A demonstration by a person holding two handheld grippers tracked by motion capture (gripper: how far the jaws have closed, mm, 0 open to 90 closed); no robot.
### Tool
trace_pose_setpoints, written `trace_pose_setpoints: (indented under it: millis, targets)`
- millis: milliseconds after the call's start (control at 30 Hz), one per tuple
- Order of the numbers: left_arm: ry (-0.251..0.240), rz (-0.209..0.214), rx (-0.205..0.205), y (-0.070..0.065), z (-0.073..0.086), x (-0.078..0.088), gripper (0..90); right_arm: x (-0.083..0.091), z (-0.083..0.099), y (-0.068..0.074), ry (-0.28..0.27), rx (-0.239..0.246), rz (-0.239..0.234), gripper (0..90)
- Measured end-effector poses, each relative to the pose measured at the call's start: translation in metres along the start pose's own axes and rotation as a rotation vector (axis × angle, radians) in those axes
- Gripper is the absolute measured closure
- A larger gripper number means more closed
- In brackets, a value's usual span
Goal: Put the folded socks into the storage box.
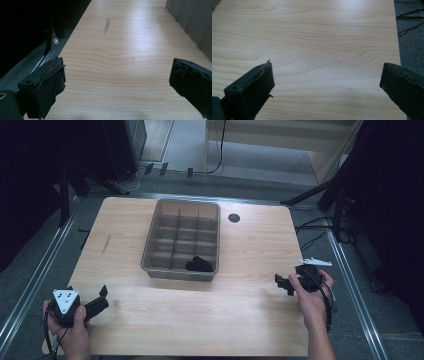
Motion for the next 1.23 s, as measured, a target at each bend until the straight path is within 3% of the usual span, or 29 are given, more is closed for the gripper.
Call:
trace_pose_setpoints:
  millis: [133,400,500,867,1067,1233]
  targets:
    - [-0.002,0.000,0.000,0.000,0.000,0.000,0.8,0.005,0.017,-0.007,-0.085,-0.008,0.036,0.0]
    - [-0.005,-0.002,-0.005,-0.001,0.000,0.000,0.8,0.015,0.044,-0.011,-0.172,0.020,0.083,0.0]
    - [-0.008,0.001,-0.002,-0.001,0.000,0.000,0.8,0.027,0.057,-0.012,-0.236,0.007,0.101,0.0]
    - [-0.007,0.003,-0.010,-0.001,0.000,0.001,0.8,0.050,0.095,-0.015,-0.308,-0.043,0.085,0.0]
    - [-0.006,-0.001,-0.011,-0.002,0.000,0.000,0.8,0.057,0.096,-0.013,-0.352,-0.062,0.061,0.0]
    - [-0.003,0.003,-0.010,-0.002,0.000,0.000,0.8,0.055,0.096,-0.010,-0.345,-0.063,0.052,0.0]
Point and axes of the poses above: each handheld gripper's, and its own axes: x roughly backward along the jaws, z roughly out of its underside, y roughly to its left, the point moved 8 cm from there along -x, roughly forward along the jaws, and after that the axes turned 14 degrees about -z, right-handed, at the moved point
